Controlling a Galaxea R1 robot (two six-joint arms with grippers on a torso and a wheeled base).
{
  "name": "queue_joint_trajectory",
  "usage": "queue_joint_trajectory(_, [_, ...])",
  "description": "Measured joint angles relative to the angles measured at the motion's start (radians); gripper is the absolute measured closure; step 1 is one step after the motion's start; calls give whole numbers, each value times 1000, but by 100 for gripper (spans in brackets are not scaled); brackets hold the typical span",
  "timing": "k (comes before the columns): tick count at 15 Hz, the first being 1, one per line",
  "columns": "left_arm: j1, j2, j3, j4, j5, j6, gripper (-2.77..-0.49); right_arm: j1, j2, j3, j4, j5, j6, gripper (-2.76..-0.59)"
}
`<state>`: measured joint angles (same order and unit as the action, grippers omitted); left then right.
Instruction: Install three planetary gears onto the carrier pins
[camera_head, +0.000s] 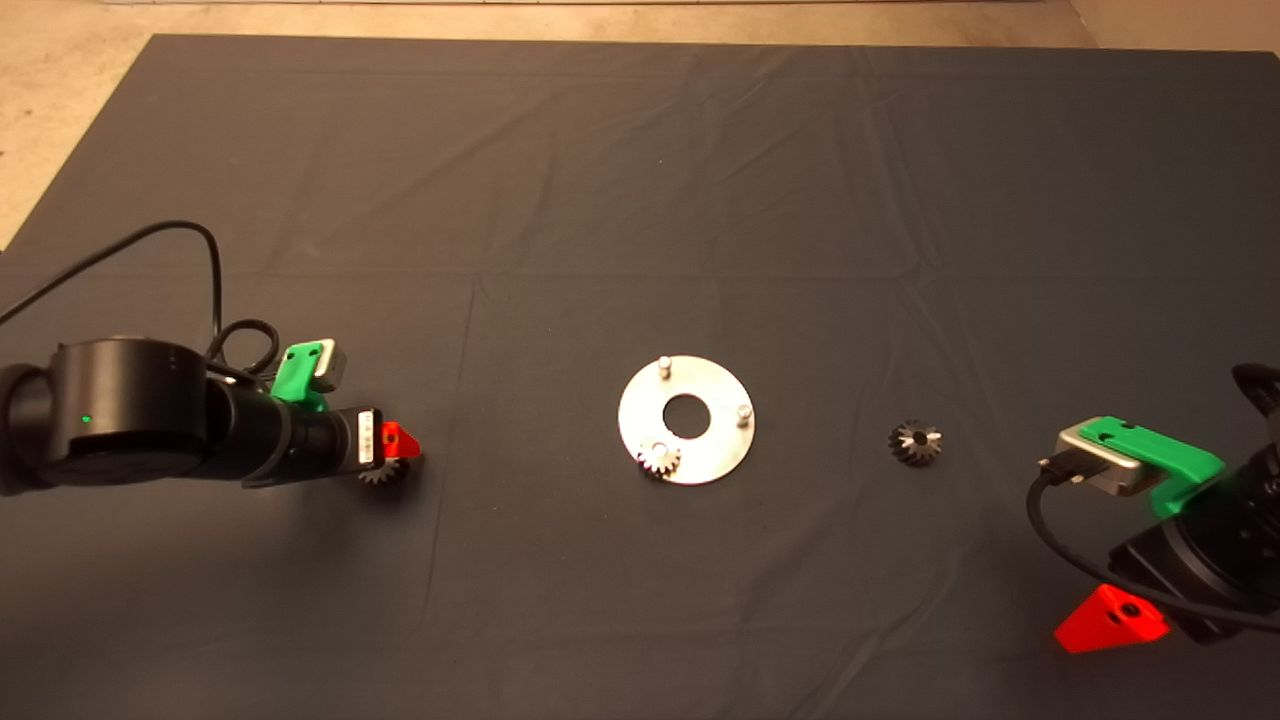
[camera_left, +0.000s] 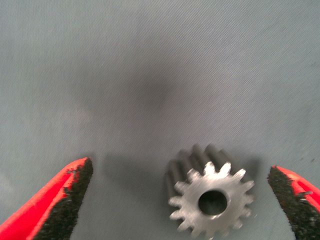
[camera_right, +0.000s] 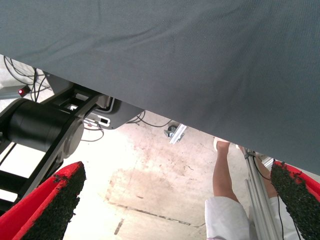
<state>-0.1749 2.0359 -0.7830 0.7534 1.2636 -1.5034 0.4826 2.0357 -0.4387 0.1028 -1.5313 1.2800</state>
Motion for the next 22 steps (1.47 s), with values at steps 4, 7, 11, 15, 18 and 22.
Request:
queue_joint_trajectory(4, [28, 9, -6, 30, 0, 2, -226, 0, 0, 0, 1, 0, 0, -275])
queue_joint_trajectory(7, [28, 9, -7, 34, 0, 2, -225, 0, 0, 0, 1, 0, 0, -275])
queue_joint_trajectory(11, [28, 9, -7, 38, 0, 1, -211, 0, 0, 0, 1, 0, 0, -275])
queue_joint_trajectory(15, [28, 12, -6, 38, 0, 1, -196, 0, 0, 0, 1, 0, 0, -275])
queue_joint_trajectory(18, [28, 18, 11, 39, 1, 1, -182, 0, 0, 0, 2, 0, 0, -275])
queue_joint_trajectory(22, [28, 51, 18, 40, 22, 1, -171, 0, 0, 0, 2, 0, 0, -275])
